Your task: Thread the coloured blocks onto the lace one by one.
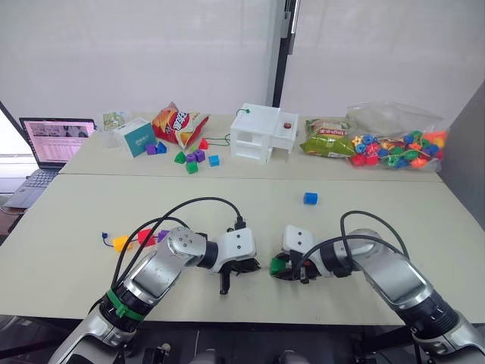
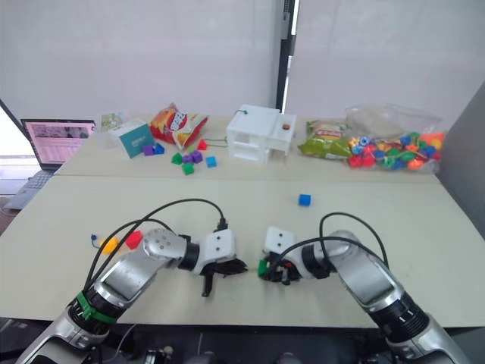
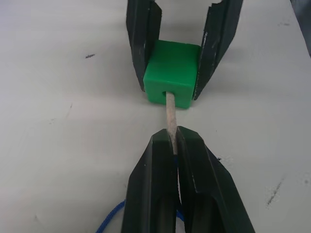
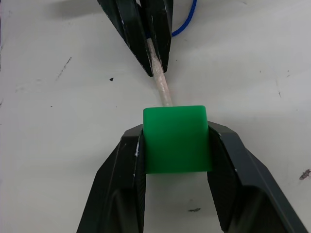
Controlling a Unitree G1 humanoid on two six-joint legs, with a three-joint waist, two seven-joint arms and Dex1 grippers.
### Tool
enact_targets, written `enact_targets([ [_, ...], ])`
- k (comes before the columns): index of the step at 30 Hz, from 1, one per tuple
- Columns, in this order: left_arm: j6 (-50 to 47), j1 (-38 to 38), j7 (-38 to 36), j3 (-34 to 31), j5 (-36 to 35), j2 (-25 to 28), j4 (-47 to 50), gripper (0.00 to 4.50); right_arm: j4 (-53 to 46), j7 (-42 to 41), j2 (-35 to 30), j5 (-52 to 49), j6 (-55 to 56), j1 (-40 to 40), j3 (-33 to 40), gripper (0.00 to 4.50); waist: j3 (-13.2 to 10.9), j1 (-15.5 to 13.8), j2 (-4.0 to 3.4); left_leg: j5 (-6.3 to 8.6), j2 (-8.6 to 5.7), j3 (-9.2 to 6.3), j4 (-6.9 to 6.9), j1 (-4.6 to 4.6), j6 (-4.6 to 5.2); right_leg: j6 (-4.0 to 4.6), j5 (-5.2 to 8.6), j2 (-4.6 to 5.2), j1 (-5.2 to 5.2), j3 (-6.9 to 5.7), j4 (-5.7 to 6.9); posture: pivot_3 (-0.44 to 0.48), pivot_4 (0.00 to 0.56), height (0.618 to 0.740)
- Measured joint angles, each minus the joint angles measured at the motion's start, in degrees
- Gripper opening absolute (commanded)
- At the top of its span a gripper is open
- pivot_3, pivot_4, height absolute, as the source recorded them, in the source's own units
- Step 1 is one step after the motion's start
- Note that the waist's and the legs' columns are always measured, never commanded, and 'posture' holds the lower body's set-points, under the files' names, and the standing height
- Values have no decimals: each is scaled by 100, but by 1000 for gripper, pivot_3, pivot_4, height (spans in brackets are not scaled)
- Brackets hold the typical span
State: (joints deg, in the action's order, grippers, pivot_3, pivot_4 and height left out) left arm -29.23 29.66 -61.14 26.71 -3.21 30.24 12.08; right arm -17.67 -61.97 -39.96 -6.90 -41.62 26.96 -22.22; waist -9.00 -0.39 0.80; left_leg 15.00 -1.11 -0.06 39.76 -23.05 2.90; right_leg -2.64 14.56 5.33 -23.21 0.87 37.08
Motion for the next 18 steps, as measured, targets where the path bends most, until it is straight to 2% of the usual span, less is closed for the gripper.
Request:
enact_targets([
  [14,93,14,-149,-78,11,10,-87,0,-25,25,-34,-2,-5,11,-27,1187,0,5,0,1,2,-1,-1,-2,2,0,0,-2,-3,-2,0,0,150,740],
  [18,163,15,-243,-114,-157,-23,-115,1273,-38,67,-32,-8,-5,-24,-8,1187,0,6,0,1,2,-1,-1,-2,2,0,0,-1,-2,-2,0,0,150,740],
])
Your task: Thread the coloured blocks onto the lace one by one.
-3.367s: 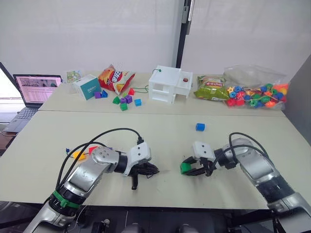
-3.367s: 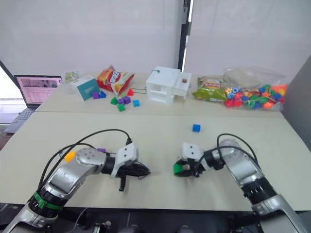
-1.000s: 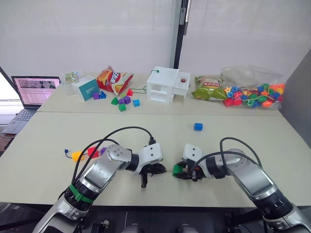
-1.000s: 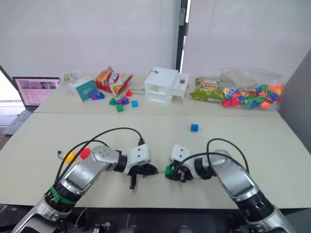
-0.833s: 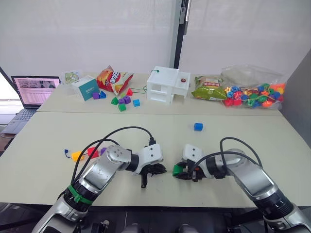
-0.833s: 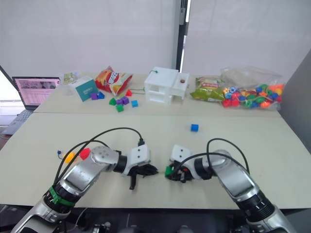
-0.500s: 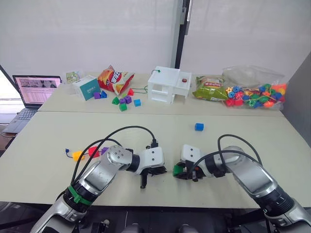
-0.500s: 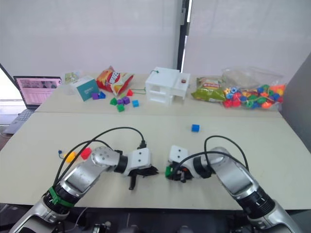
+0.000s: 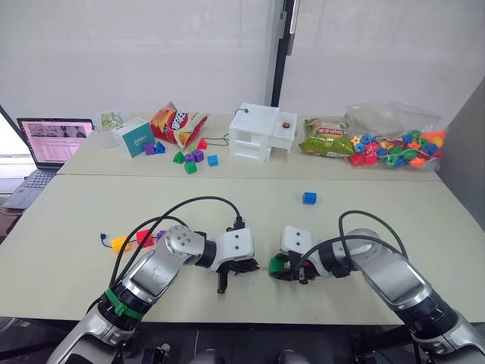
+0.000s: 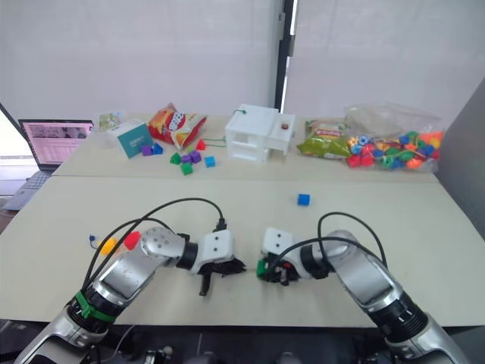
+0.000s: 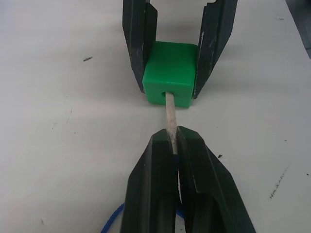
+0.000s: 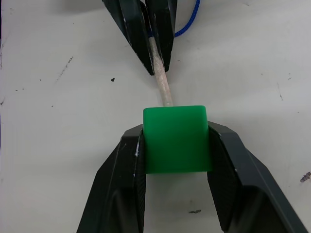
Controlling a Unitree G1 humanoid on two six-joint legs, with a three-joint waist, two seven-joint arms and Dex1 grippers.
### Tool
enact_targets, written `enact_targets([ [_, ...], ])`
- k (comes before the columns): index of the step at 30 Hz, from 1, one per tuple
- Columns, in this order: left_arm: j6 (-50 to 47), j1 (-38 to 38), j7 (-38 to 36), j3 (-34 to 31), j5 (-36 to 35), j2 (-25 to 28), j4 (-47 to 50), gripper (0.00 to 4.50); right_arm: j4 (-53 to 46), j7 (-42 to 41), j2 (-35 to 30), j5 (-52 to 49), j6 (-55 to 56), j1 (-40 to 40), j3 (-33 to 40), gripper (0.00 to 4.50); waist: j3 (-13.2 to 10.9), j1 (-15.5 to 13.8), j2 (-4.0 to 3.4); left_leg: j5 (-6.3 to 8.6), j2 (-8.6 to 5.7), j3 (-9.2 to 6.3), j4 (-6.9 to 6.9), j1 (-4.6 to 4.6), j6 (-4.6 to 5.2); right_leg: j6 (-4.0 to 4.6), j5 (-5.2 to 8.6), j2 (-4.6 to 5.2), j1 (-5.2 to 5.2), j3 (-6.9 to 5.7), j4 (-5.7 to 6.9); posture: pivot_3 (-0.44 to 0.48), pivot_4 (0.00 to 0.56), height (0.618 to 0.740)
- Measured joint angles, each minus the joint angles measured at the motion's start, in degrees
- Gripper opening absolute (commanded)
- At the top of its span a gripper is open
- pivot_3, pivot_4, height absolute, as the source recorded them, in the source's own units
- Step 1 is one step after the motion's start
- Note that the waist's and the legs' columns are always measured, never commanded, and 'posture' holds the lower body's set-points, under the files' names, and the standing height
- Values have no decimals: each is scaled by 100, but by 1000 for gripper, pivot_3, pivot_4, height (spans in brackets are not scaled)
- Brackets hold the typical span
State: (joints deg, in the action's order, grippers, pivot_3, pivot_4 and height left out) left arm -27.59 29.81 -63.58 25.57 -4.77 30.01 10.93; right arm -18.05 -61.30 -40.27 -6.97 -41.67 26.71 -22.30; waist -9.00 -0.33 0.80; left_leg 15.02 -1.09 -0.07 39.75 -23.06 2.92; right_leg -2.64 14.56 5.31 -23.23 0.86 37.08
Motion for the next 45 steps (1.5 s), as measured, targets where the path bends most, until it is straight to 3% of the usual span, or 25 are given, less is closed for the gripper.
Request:
enact_targets([
  [3,72,2,-38,18,-66,-53,28,2240,-18,33,28,-25,1,-21,-3,1187,-1,29,1,0,2,0,-1,0,0,1,0,-3,-1,1,1,0,150,740],
  [13,97,1,-81,-32,-177,170,27,2240,-54,86,-20,-94,-2,-68,27,1187,-1,29,1,0,0,-1,-1,-1,0,1,1,0,-1,0,0,0,150,740],
  [20,-9,-182,-135,-507,-433,553,-81,2240,-93,182,-61,-116,-15,-113,44,1187,-1,31,1,0,-1,0,-1,-2,1,1,1,2,-2,0,0,0,150,740],
  [28,106,-440,-78,-427,-434,384,-304,2240,-112,228,-74,-150,-84,-122,66,1187,-1,15,2,1,-2,-1,0,-3,1,1,0,4,-2,-1,0,0,150,740],
  [35,469,-453,98,-326,-231,112,-619,108,-163,242,-102,-247,-186,-121,66,1187,-1,-1,1,1,-4,-1,0,-2,1,1,0,7,-1,-1,-1,0,150,740],
  [45,607,-358,110,-257,-191,-133,-814,48,-215,249,-161,-295,-226,-123,55,1187,-1,-30,1,1,-5,-1,1,-7,1,0,0,7,-3,-3,-1,0,150,740],
])
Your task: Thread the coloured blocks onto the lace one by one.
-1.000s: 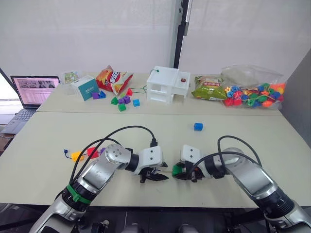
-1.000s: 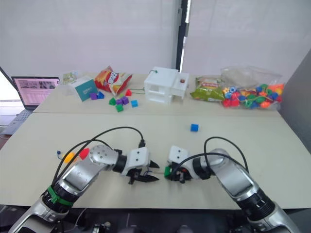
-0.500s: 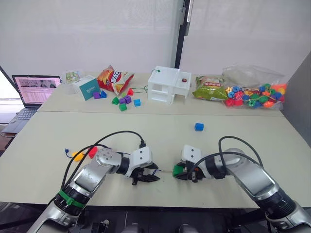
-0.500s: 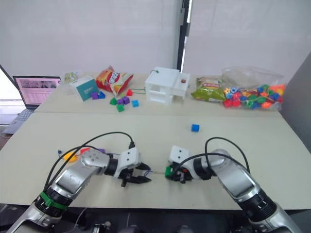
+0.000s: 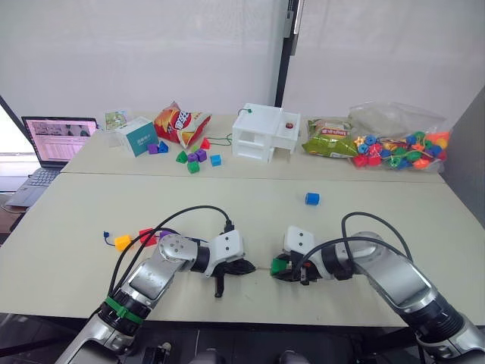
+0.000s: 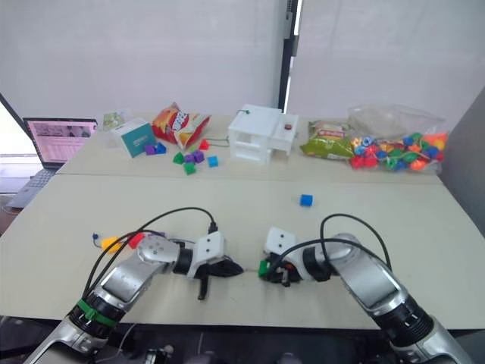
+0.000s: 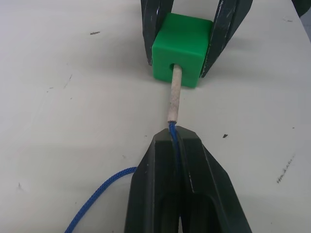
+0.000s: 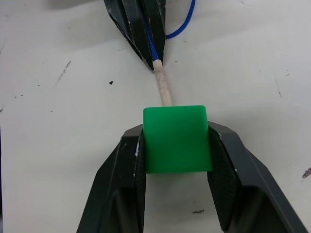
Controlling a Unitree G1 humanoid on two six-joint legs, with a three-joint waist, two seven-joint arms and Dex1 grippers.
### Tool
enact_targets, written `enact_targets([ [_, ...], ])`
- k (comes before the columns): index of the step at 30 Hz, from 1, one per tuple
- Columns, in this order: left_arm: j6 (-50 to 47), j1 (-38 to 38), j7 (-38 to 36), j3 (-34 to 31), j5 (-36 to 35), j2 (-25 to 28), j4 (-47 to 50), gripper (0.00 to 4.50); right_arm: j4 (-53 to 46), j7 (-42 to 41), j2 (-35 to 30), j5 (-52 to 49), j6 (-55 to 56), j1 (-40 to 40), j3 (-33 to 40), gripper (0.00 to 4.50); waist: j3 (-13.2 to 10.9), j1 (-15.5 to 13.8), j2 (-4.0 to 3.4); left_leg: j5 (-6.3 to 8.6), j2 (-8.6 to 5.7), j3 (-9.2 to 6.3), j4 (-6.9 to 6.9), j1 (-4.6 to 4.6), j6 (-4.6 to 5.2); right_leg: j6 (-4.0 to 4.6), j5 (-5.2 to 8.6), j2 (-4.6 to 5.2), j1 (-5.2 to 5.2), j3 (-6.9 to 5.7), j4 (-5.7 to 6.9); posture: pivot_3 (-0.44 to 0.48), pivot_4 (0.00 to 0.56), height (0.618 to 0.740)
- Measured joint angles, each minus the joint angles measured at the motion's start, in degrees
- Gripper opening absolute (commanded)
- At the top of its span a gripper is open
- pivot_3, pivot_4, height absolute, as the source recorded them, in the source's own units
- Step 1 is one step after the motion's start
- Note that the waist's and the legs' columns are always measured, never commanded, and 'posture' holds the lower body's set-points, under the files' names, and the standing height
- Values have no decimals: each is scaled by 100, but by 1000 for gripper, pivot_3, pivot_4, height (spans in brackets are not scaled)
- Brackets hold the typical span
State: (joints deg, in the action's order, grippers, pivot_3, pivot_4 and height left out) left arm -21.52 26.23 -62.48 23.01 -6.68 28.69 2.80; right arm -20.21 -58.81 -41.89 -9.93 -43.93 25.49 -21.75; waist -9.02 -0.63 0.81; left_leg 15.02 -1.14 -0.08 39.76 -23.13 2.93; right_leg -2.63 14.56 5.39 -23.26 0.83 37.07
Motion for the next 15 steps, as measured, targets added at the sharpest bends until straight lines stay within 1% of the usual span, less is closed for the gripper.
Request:
enact_targets([
  [9,-113,269,99,195,126,-374,-105,48,12,40,102,-25,-9,20,-42,1187,0,5,0,0,0,-1,1,-3,1,0,0,-4,-2,0,0,0,150,740],
  [15,-213,307,98,210,198,-450,-118,48,63,60,157,-19,-9,41,-43,1187,0,7,0,0,1,0,1,-1,1,0,0,-5,-1,0,0,0,150,740],
])
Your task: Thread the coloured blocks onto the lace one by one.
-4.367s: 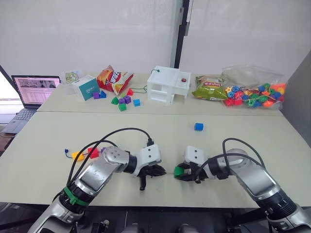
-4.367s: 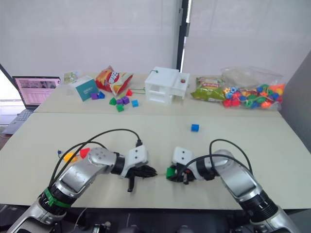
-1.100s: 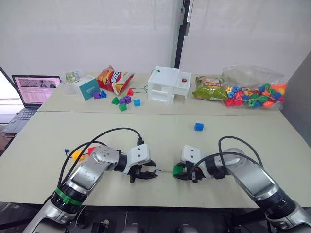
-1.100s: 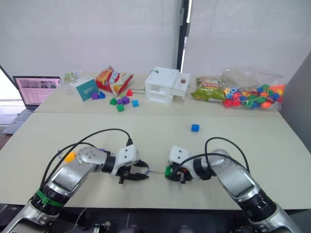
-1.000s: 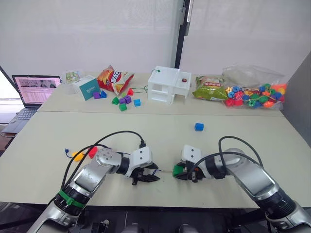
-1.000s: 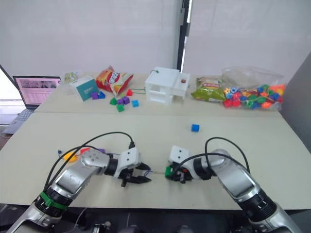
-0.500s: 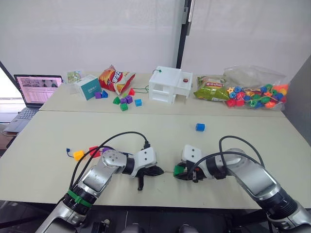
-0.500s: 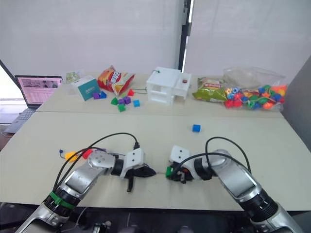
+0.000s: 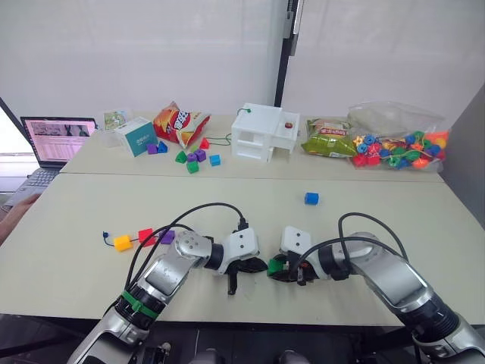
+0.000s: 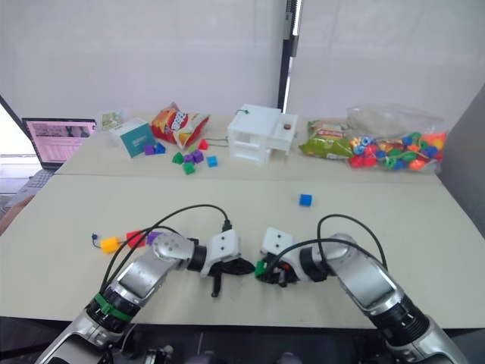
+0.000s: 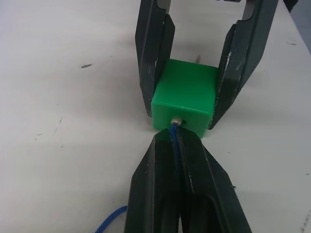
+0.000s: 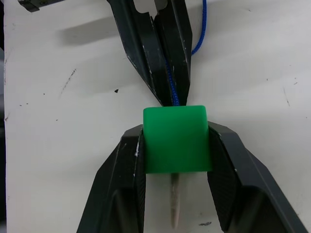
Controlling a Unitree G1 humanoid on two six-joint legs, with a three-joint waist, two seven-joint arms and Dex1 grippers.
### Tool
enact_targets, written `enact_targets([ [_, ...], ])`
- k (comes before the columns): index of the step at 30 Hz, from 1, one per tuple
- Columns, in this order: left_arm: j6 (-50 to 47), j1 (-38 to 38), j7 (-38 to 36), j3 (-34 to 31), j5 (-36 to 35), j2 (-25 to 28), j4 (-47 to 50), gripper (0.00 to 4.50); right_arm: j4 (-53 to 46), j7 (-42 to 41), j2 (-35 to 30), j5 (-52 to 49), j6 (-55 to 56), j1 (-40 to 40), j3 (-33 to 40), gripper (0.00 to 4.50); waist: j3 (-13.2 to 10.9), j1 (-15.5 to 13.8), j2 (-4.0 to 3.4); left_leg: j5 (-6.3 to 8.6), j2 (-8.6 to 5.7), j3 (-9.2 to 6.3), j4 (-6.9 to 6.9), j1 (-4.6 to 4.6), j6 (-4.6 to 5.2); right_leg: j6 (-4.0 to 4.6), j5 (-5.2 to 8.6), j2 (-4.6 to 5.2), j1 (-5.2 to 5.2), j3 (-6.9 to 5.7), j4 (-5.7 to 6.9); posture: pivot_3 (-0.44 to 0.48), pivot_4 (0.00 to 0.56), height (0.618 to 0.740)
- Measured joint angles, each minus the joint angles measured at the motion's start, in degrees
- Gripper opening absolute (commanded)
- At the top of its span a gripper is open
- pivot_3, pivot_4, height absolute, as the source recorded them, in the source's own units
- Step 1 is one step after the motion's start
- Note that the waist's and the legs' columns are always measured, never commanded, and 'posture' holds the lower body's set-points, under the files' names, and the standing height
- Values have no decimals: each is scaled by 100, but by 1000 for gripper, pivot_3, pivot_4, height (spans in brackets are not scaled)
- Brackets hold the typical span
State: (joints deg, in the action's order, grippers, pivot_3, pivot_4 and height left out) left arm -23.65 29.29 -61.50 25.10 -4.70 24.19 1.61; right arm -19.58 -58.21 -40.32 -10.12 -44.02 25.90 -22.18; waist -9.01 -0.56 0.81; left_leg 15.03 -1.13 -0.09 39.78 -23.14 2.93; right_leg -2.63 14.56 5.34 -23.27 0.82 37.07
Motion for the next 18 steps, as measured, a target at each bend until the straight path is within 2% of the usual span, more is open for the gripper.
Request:
enact_targets([
  [3,-42,0,-1,12,15,4,-1,48,19,5,26,6,0,9,0,1187,0,5,0,0,0,0,0,0,0,0,0,-1,0,0,0,0,150,740],
  [7,-163,4,-78,-73,-43,96,2,1271,39,7,52,17,4,17,-2,1187,0,15,0,0,2,-1,0,1,0,0,0,-2,0,0,1,0,150,740],
  [14,-428,166,-476,-180,-355,567,416,3587,-9,39,17,34,43,-14,-9,1187,0,24,0,0,2,-1,-1,0,0,0,0,-1,-2,1,1,0,150,740],
  [15,-446,172,-488,-187,-370,598,442,3867,-19,49,3,32,42,-22,-6,1687,0,23,0,0,1,-1,-1,0,0,0,0,-1,-2,0,1,0,150,740],
  [17,-538,207,-495,-188,-431,598,495,3883,-51,92,-40,27,40,-54,9,2638,0,8,0,0,0,-2,1,-4,0,0,0,1,-2,-1,0,0,150,740],
  [18,-554,244,-496,-180,-445,576,536,3883,-73,107,-65,18,35,-92,34,2899,0,-10,0,0,-1,-2,3,-6,0,0,0,3,-2,-3,0,0,150,740],
])
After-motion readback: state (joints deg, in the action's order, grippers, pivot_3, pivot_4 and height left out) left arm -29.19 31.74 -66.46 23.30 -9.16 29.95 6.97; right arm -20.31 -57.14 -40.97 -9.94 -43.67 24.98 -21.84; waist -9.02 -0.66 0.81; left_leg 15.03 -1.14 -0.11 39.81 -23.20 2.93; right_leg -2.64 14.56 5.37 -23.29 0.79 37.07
